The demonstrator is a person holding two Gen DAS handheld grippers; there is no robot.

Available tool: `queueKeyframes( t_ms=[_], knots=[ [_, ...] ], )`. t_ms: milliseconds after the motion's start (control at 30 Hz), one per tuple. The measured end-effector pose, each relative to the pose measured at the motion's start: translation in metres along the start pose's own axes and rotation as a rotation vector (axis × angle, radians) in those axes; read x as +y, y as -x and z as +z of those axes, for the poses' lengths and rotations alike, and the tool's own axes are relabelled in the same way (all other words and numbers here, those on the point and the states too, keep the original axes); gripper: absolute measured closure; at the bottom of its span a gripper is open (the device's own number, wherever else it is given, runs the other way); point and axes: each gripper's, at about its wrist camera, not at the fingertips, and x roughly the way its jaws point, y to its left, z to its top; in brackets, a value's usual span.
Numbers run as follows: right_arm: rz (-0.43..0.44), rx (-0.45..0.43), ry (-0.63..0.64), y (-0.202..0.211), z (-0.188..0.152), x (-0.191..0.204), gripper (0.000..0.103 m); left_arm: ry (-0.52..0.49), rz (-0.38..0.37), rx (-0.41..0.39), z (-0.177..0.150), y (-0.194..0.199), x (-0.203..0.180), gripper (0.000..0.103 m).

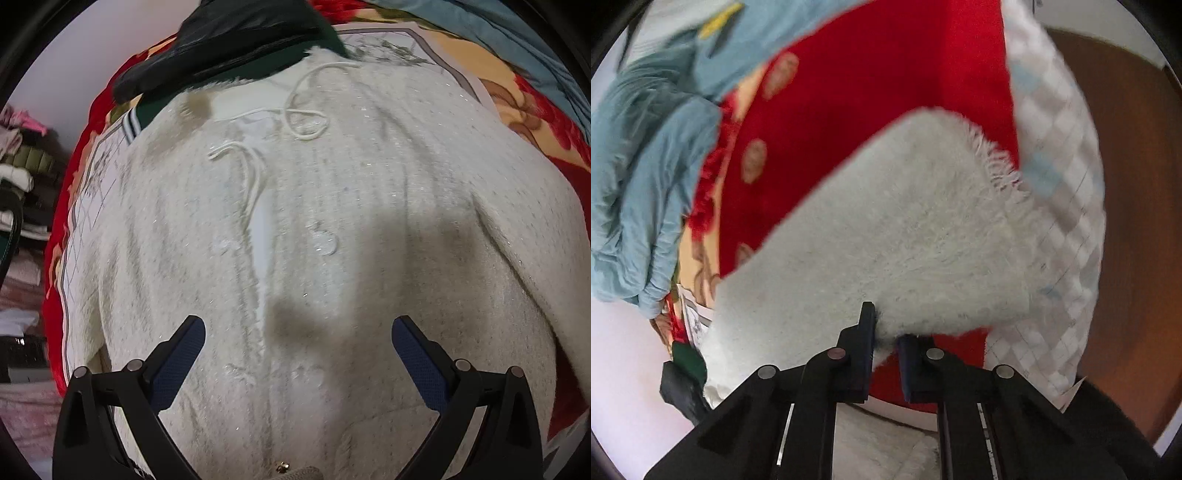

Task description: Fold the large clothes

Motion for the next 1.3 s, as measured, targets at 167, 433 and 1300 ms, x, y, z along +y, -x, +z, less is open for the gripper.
queueKeyframes(
  t_ms=[167,433,1300],
  knots=[
    [0.035,0.067,0.062,-0.031,-0.004,0.014,0.067,-0.007,-0.009,0.006,0.008,-0.003,-0.008,0.000],
    [0.296,-0.102,-0.092,-0.046,0.015,0.023,0.093,0.013,0.002,0.017,0.019,-0.012,-0.004,0.000],
    [0.458,-0.083,0.673,0.056,-0.106,0.278,0.093,0.211,-0.053,-0.038,0.048,0.014,0.083,0.000]
  ],
)
